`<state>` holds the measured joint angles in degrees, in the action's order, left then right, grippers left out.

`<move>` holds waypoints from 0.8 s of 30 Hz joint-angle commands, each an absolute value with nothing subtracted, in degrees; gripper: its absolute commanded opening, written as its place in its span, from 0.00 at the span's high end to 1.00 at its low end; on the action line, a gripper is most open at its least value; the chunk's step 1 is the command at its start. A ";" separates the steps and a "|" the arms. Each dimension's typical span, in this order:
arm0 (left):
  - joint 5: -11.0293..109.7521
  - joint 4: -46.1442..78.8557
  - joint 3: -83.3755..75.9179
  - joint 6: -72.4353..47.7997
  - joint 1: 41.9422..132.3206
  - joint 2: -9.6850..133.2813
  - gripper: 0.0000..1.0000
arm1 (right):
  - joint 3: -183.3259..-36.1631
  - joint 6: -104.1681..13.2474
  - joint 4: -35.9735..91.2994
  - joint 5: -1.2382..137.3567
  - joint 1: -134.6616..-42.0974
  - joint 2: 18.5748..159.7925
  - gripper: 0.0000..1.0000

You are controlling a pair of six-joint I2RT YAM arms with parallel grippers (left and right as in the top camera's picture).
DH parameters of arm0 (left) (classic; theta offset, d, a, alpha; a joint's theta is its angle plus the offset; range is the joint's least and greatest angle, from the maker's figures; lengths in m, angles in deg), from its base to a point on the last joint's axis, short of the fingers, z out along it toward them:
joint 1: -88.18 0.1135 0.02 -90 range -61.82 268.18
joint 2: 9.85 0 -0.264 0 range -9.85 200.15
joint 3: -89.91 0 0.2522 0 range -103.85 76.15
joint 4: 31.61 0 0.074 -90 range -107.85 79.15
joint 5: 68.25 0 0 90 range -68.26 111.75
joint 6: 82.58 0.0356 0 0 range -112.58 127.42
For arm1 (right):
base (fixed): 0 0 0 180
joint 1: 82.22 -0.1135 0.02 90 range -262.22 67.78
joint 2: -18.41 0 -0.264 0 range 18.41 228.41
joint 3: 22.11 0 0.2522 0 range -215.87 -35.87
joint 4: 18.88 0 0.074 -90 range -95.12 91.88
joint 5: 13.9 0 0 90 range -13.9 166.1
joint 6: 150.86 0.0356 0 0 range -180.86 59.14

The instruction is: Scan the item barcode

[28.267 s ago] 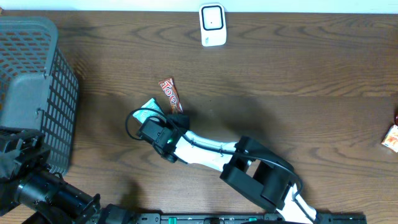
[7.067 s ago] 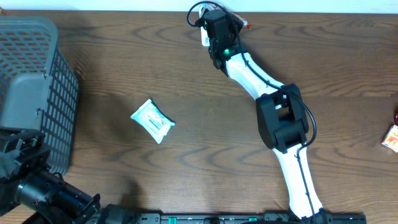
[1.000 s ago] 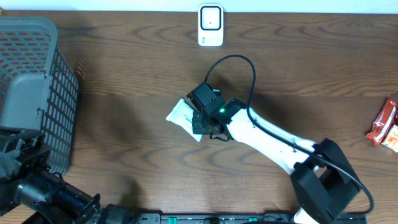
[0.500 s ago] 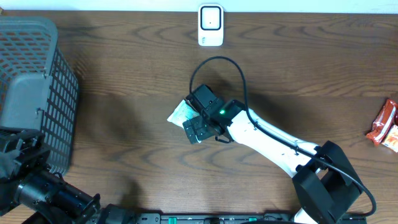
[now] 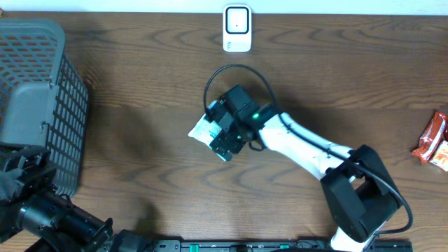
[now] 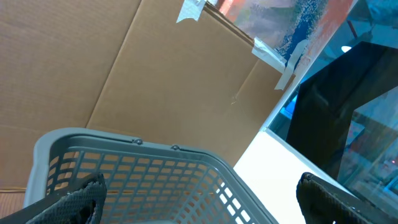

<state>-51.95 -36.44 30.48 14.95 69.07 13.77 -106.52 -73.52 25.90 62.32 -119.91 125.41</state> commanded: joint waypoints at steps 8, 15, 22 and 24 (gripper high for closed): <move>-52.49 -36.72 30.06 15.28 69.35 13.35 0.02 | -107.55 -78.92 21.84 43.04 -115.47 127.60 0.01; -52.49 -36.72 30.06 15.28 69.35 13.35 0.02 | -110.08 -78.88 21.53 43.20 -115.51 133.85 0.01; -52.49 -36.72 30.06 15.28 69.35 13.35 0.02 | -116.31 -79.03 28.26 43.18 -115.91 140.27 0.01; -52.49 -36.72 30.06 15.28 69.35 13.35 0.02 | -116.75 -80.43 31.67 43.15 -116.41 141.17 0.03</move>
<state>-51.95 -36.46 30.48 14.95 69.07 13.77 -115.90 -78.79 28.99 43.77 -115.47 138.53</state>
